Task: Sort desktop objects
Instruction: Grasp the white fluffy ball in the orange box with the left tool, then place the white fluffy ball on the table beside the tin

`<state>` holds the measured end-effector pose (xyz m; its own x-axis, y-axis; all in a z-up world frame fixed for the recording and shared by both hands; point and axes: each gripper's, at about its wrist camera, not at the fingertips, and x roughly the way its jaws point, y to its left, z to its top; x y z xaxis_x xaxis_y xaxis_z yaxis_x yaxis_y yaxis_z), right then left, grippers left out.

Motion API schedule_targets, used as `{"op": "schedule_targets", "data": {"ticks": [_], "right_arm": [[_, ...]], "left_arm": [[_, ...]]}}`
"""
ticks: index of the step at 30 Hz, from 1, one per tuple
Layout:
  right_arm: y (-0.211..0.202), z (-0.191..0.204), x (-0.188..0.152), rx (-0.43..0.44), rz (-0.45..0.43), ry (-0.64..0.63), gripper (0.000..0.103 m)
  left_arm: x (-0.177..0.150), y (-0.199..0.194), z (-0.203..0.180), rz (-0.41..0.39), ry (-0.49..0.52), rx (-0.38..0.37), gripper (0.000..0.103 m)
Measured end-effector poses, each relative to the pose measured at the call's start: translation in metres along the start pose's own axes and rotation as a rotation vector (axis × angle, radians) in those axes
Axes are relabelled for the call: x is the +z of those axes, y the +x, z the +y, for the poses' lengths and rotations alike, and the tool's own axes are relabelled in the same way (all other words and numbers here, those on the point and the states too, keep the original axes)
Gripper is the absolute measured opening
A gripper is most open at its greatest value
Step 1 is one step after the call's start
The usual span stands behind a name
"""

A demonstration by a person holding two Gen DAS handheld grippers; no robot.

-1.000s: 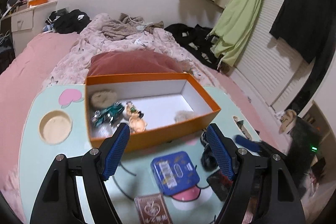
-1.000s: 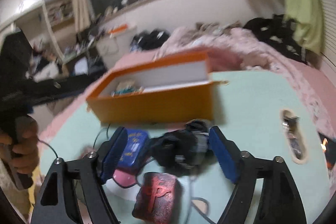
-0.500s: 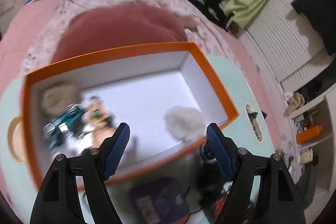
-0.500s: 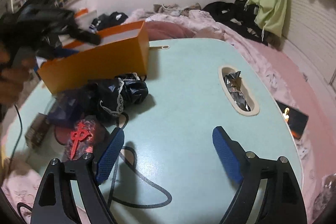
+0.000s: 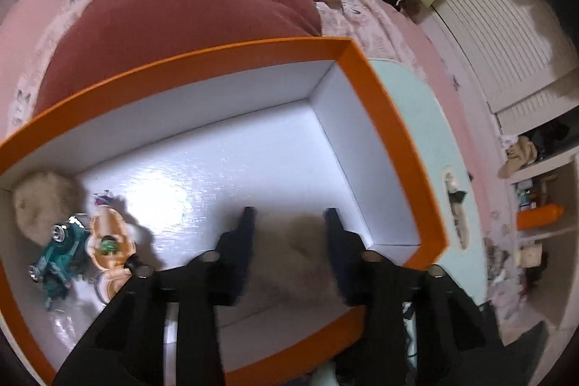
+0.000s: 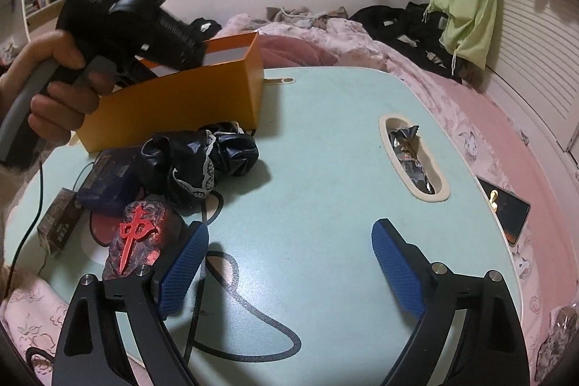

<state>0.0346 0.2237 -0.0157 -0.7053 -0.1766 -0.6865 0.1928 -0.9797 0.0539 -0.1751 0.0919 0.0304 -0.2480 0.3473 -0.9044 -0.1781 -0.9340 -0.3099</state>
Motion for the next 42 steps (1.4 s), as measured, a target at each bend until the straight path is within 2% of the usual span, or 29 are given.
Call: {"op": "schedule_targets", "data": {"ticks": [5,7,13,18,22,27,31,38,42], "right_arm": [[0.0,0.002,0.003,-0.002,0.0,-0.002,0.093],[0.0,0.002,0.003,-0.002,0.0,-0.002,0.093],[0.0,0.004,0.004,-0.004,0.001,-0.004,0.094],[0.0,0.006,0.007,-0.006,0.002,-0.006,0.094],[0.0,0.007,0.007,-0.01,0.002,-0.008,0.094],[0.0,0.007,0.008,-0.009,0.002,-0.008,0.094],[0.0,0.007,0.007,-0.011,0.003,-0.009,0.094],[0.0,0.004,0.012,0.001,0.018,0.011,0.095],[-0.003,-0.007,0.023,0.118,0.031,0.131,0.095]], "left_arm": [[-0.011,-0.007,0.009,-0.053,-0.001,-0.038,0.036],[-0.015,-0.018,0.016,-0.112,-0.017,-0.078,0.036],[-0.041,-0.09,0.022,-0.289,-0.018,-0.229,0.036],[-0.079,-0.121,0.015,-0.317,0.061,-0.261,0.037],[-0.096,-0.112,0.009,-0.321,0.085,-0.212,0.04],[-0.114,-0.109,0.012,-0.379,0.067,-0.218,0.071],[-0.135,-0.119,0.025,-0.434,0.07,-0.159,0.071],[-0.184,-0.124,0.077,-0.43,0.012,0.022,0.071],[-0.208,-0.113,0.103,-0.414,-0.016,0.127,0.071]]}}
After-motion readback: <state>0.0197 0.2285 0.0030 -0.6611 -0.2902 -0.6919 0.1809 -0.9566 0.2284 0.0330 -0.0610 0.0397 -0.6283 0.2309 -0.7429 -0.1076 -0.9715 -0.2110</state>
